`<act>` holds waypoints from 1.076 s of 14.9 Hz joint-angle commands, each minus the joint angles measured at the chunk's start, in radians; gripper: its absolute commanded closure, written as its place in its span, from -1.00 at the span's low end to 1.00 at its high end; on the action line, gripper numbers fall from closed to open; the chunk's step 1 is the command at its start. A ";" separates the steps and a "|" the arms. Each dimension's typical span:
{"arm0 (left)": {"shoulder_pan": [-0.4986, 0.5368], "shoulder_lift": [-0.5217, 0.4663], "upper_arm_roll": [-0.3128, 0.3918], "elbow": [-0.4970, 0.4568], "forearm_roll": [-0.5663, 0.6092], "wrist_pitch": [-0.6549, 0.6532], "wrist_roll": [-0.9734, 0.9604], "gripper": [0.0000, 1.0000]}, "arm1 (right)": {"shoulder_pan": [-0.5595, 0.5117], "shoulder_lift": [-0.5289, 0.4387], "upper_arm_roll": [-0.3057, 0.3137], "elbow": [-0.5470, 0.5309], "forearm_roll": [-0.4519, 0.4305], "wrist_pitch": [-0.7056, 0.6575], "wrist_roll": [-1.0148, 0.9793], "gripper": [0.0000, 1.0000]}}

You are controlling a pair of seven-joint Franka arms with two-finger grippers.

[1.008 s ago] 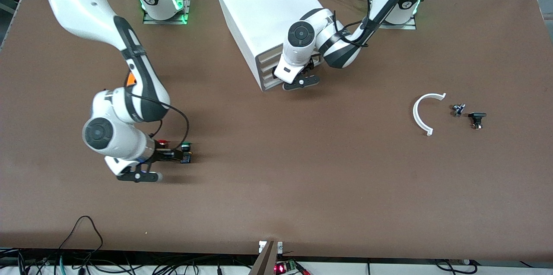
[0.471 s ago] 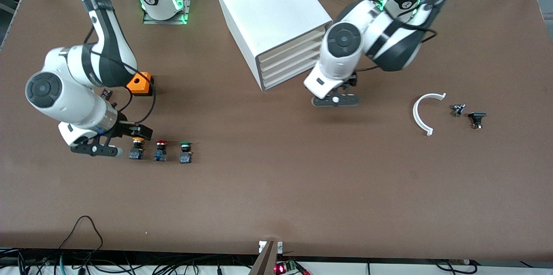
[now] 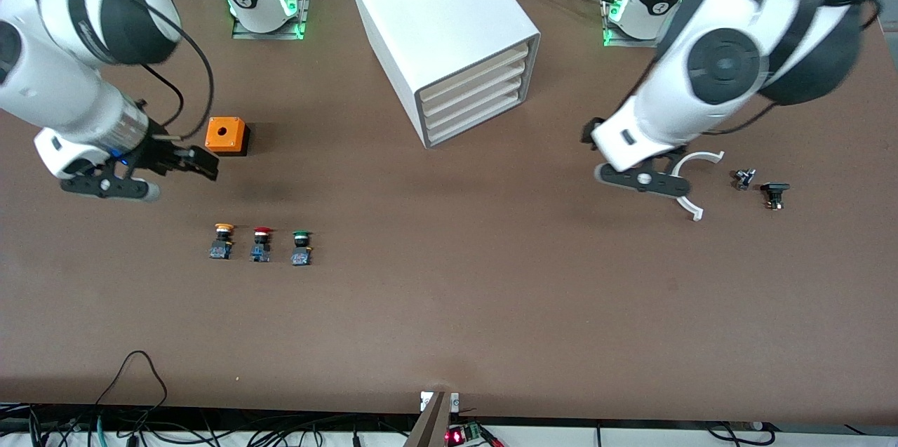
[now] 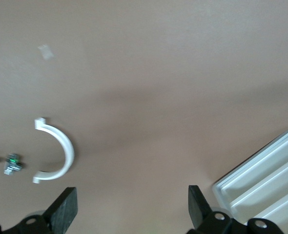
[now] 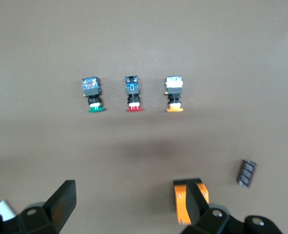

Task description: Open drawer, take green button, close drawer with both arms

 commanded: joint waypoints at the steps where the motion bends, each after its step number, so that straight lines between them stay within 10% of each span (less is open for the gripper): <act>1: 0.013 -0.075 0.062 -0.003 0.008 -0.031 0.156 -1.00 | -0.002 0.022 -0.003 0.210 -0.002 -0.198 -0.019 -0.99; 10: -0.088 -0.467 0.375 -0.443 -0.134 0.213 0.242 -1.00 | -0.014 0.091 -0.020 0.447 -0.051 -0.346 -0.013 -0.99; 16: -0.181 -0.438 0.483 -0.412 -0.128 0.219 0.184 -1.00 | -0.012 -0.128 -0.029 0.147 -0.057 -0.226 0.011 -0.99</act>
